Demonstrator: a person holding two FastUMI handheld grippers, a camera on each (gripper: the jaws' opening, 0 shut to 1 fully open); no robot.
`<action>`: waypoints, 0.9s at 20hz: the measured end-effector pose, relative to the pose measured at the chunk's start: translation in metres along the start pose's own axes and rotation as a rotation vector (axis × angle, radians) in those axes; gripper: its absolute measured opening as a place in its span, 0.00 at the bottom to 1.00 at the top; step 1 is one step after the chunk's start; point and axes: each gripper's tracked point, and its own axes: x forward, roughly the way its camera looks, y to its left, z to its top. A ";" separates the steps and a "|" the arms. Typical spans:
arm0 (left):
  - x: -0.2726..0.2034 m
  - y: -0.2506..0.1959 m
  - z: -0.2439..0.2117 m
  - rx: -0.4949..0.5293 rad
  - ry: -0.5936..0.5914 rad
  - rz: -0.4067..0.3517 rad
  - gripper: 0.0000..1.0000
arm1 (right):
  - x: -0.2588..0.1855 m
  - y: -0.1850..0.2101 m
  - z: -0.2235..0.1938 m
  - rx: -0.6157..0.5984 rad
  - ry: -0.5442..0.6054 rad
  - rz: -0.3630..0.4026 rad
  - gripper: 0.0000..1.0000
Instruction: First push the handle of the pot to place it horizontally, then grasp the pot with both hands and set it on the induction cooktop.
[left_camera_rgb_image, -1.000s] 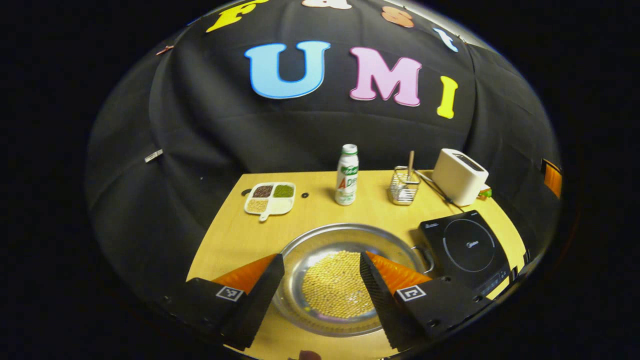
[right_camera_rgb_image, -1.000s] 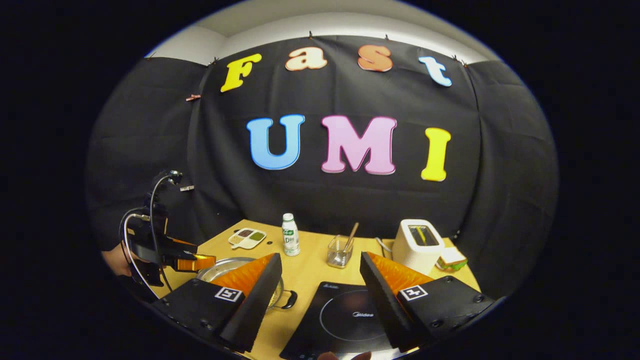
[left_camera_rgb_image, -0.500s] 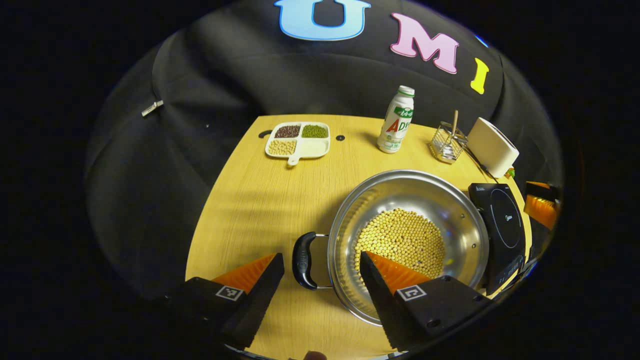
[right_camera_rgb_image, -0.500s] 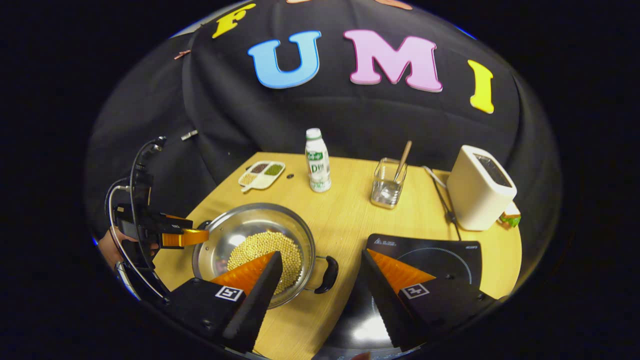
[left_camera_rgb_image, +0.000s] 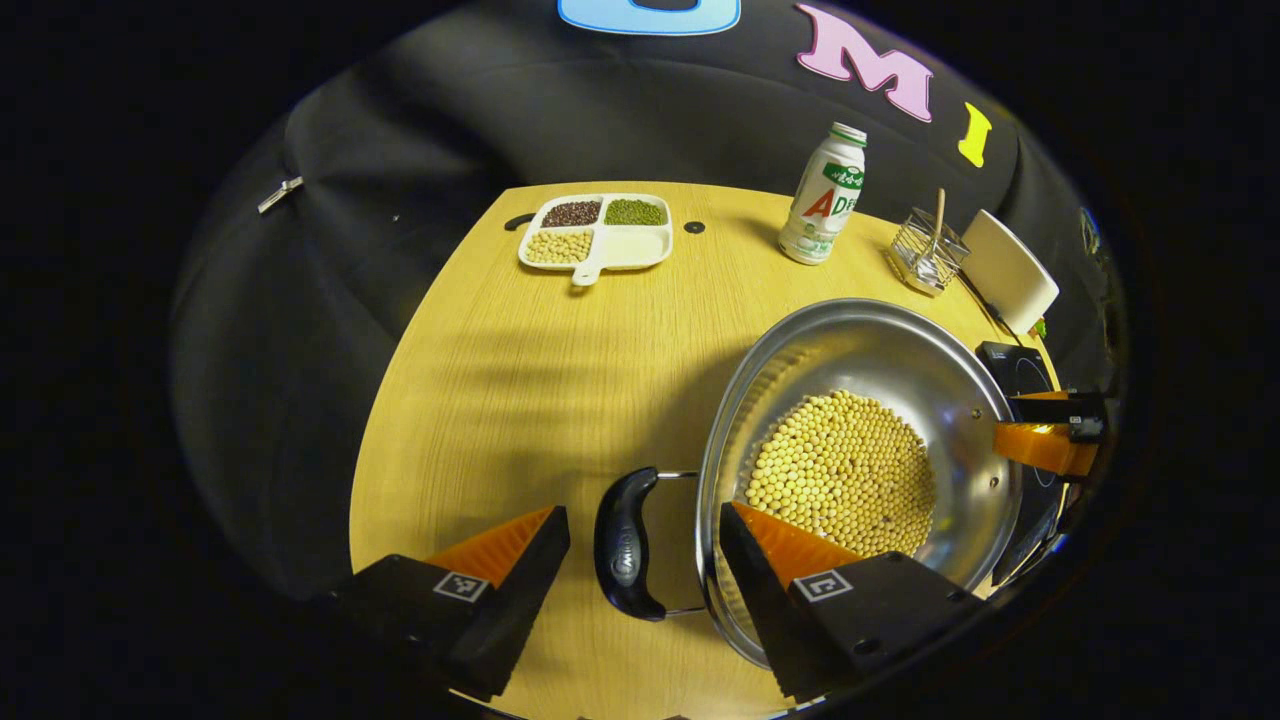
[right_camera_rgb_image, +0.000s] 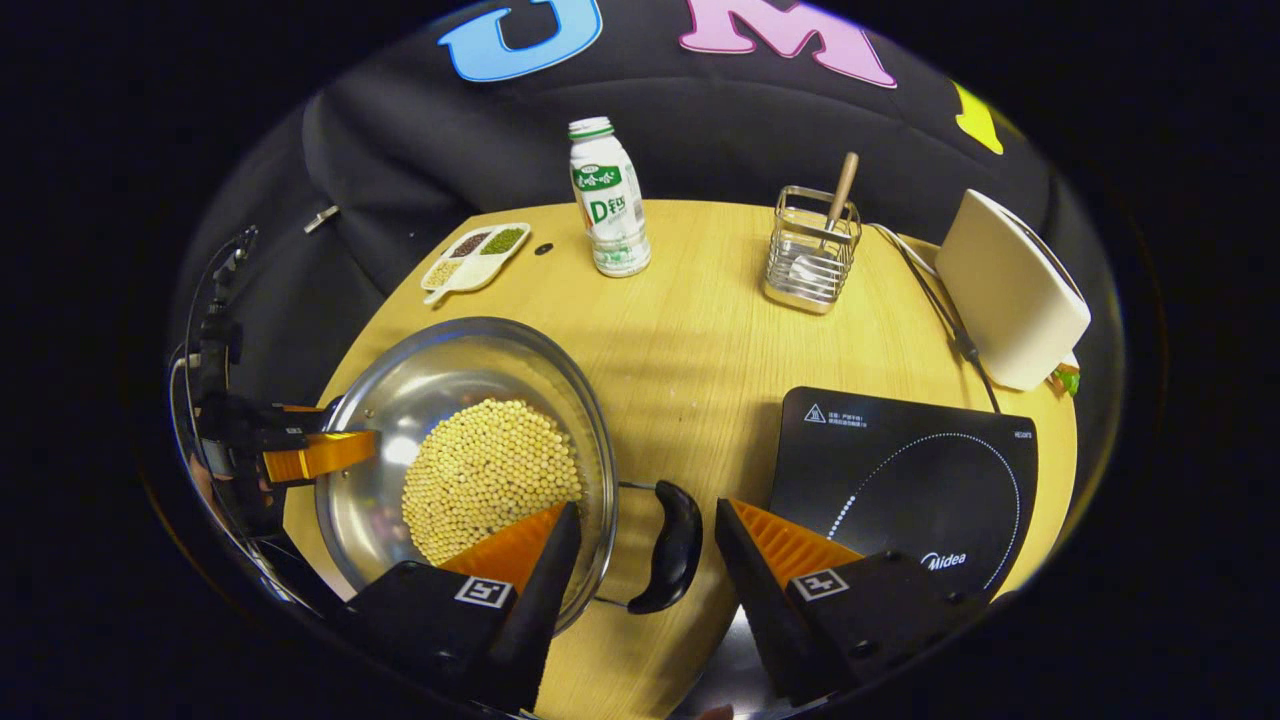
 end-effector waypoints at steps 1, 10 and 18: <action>0.003 -0.001 0.000 -0.001 0.006 -0.005 0.94 | 0.003 -0.001 -0.003 0.004 0.013 -0.007 0.84; 0.009 -0.009 -0.001 -0.027 0.025 -0.024 0.65 | 0.017 -0.001 -0.015 0.025 0.048 -0.051 0.60; -0.037 -0.020 -0.004 -0.034 0.026 -0.024 0.58 | -0.024 -0.002 -0.014 0.047 0.065 -0.031 0.56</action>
